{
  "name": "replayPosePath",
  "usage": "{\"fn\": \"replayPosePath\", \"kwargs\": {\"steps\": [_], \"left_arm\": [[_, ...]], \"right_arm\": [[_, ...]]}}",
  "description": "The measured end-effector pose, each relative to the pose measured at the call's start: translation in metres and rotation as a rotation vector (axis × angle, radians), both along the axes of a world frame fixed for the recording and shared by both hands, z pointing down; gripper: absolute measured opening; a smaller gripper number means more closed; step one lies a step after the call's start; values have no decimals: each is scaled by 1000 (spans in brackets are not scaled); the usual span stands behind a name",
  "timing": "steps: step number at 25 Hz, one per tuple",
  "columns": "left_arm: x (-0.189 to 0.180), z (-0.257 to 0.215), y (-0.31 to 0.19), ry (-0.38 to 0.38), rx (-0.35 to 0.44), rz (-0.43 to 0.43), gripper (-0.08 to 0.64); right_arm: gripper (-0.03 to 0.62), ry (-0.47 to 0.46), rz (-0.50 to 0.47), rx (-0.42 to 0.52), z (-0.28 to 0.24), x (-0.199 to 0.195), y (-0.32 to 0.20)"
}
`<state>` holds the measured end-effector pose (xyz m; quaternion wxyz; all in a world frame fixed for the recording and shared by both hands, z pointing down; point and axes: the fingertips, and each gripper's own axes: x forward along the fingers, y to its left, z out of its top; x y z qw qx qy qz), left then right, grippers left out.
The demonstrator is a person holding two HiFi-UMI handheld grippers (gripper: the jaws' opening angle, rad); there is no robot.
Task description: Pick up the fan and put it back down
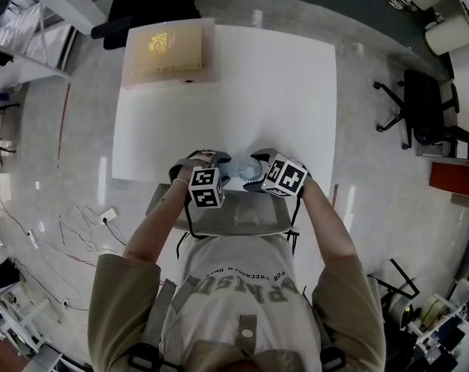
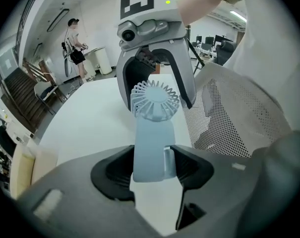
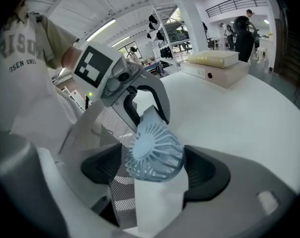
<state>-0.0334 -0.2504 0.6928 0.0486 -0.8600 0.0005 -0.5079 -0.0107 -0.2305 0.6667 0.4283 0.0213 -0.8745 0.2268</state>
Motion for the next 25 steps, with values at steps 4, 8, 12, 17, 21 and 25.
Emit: {"fn": "replayPosePath", "kwargs": {"steps": [4, 8, 12, 17, 21, 25], "left_arm": [[1, 3, 0, 0, -37, -12, 230], [1, 6, 4, -12, -80, -14, 230], [0, 9, 5, -12, -103, -18, 230], [0, 13, 4, -17, -112, -23, 230], [-2, 14, 2, -27, -109, -29, 230], [-4, 16, 0, -50, -96, -28, 230]], "right_arm": [[370, 60, -57, 68, 5, 0, 2], [369, 104, -102, 153, 12, -1, 0], [368, 131, -139, 186, 19, -3, 0], [367, 179, -195, 237, 30, 0, 1], [354, 210, -223, 269, 36, 0, 0], [353, 219, -225, 276, 41, -1, -2]]}}
